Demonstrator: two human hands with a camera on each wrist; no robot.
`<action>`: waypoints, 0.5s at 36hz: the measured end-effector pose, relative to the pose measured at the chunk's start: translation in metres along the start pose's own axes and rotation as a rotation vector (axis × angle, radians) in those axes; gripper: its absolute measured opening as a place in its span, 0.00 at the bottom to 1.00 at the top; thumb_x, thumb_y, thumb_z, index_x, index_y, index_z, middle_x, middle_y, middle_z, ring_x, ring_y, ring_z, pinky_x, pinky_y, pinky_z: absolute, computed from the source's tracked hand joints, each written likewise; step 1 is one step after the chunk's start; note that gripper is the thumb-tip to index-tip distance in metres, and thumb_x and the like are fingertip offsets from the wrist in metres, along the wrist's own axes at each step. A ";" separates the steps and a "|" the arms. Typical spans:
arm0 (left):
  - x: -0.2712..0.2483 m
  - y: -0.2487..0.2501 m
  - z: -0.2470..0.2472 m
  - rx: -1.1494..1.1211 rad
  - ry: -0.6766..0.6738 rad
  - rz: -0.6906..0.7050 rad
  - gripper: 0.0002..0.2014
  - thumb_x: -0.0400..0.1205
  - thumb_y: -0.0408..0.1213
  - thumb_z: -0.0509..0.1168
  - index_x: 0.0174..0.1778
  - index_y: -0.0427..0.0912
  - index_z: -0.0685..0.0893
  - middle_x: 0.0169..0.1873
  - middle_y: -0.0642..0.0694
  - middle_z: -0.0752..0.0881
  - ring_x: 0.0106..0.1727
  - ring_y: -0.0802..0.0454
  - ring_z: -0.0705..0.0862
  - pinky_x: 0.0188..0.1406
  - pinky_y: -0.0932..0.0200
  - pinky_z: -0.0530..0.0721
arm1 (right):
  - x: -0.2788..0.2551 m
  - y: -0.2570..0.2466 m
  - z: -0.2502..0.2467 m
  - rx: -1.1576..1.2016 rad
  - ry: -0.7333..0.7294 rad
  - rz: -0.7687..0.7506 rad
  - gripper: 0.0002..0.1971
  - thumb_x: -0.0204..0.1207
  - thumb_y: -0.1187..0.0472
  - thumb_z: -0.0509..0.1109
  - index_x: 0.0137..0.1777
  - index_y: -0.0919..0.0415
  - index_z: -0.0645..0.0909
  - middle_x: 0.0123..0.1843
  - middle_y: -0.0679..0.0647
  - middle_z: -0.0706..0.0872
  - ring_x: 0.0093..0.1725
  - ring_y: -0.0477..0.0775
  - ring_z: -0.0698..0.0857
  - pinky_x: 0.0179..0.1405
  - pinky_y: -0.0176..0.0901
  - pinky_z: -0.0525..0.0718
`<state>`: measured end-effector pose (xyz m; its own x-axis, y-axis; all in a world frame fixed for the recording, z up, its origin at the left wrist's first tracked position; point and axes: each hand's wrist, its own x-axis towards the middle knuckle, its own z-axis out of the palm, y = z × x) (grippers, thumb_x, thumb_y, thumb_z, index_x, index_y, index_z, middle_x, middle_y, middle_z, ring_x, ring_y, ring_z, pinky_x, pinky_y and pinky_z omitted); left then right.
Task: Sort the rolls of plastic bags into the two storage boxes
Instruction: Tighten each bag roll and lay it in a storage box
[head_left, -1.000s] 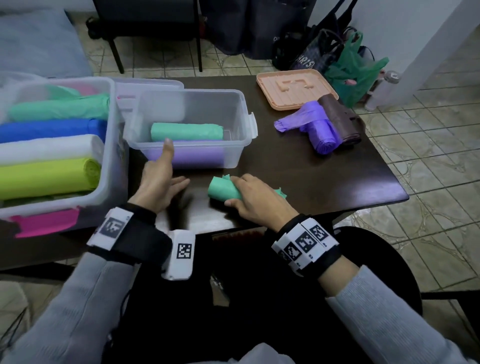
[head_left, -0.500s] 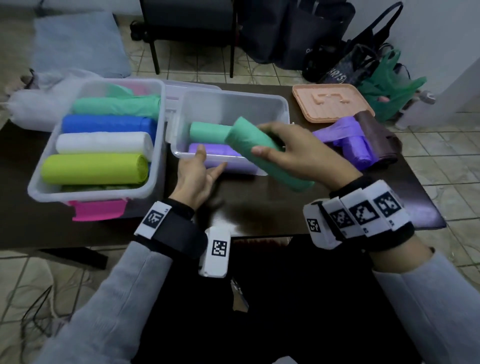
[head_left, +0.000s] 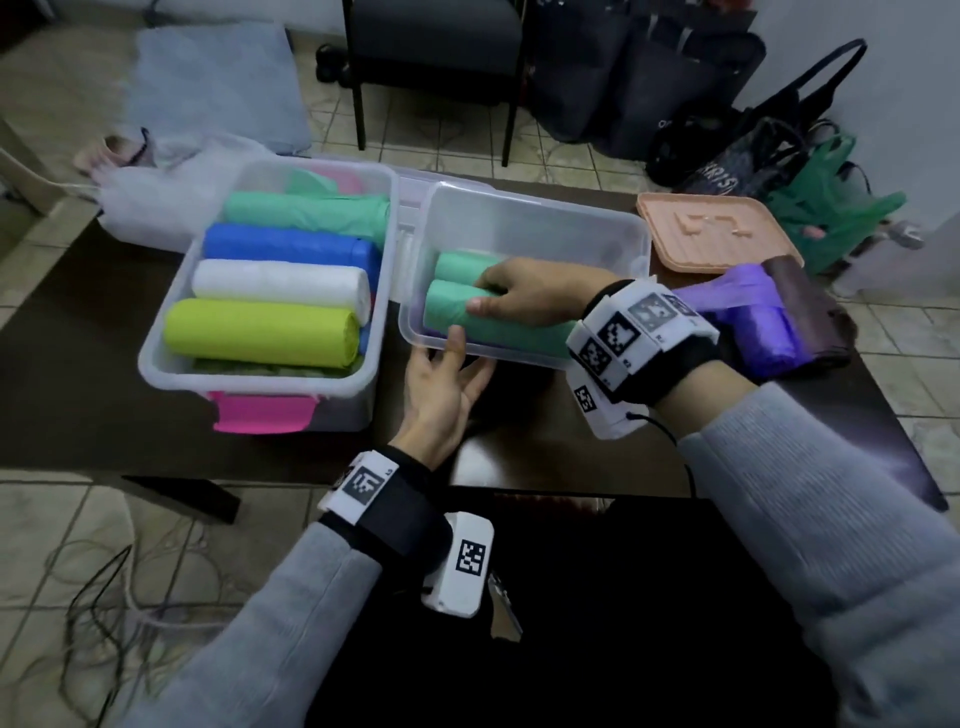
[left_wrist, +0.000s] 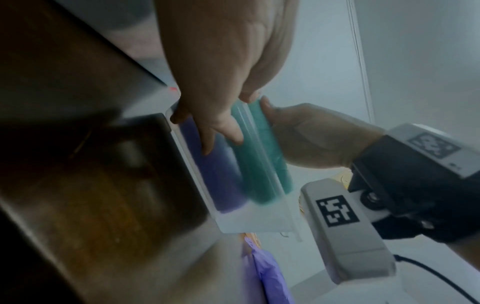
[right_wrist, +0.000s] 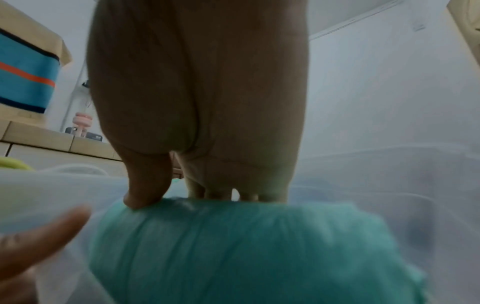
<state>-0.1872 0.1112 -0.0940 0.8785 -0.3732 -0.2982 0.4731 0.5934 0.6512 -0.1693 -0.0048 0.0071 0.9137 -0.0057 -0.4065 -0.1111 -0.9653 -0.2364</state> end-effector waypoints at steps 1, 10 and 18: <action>0.000 0.000 0.000 0.001 -0.001 0.000 0.19 0.87 0.33 0.53 0.75 0.38 0.68 0.56 0.47 0.83 0.55 0.46 0.83 0.49 0.59 0.88 | 0.003 -0.001 0.002 -0.022 -0.016 0.004 0.22 0.85 0.47 0.56 0.69 0.62 0.75 0.68 0.59 0.79 0.64 0.57 0.77 0.55 0.42 0.69; 0.002 -0.001 -0.005 -0.014 -0.011 -0.015 0.20 0.87 0.32 0.55 0.76 0.37 0.68 0.51 0.49 0.85 0.45 0.53 0.88 0.49 0.61 0.87 | 0.016 -0.005 0.009 0.174 0.005 0.066 0.23 0.84 0.50 0.59 0.75 0.57 0.64 0.73 0.57 0.76 0.69 0.56 0.76 0.63 0.40 0.69; 0.001 0.000 -0.002 0.002 0.003 -0.002 0.19 0.86 0.31 0.55 0.74 0.38 0.69 0.51 0.49 0.85 0.46 0.54 0.88 0.52 0.60 0.86 | 0.017 -0.002 0.013 0.213 0.031 0.054 0.18 0.85 0.49 0.56 0.67 0.60 0.74 0.67 0.56 0.79 0.60 0.52 0.76 0.53 0.37 0.68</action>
<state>-0.1859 0.1121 -0.0959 0.8777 -0.3722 -0.3018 0.4748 0.5912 0.6519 -0.1583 0.0005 -0.0107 0.9152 -0.0672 -0.3973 -0.2375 -0.8865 -0.3971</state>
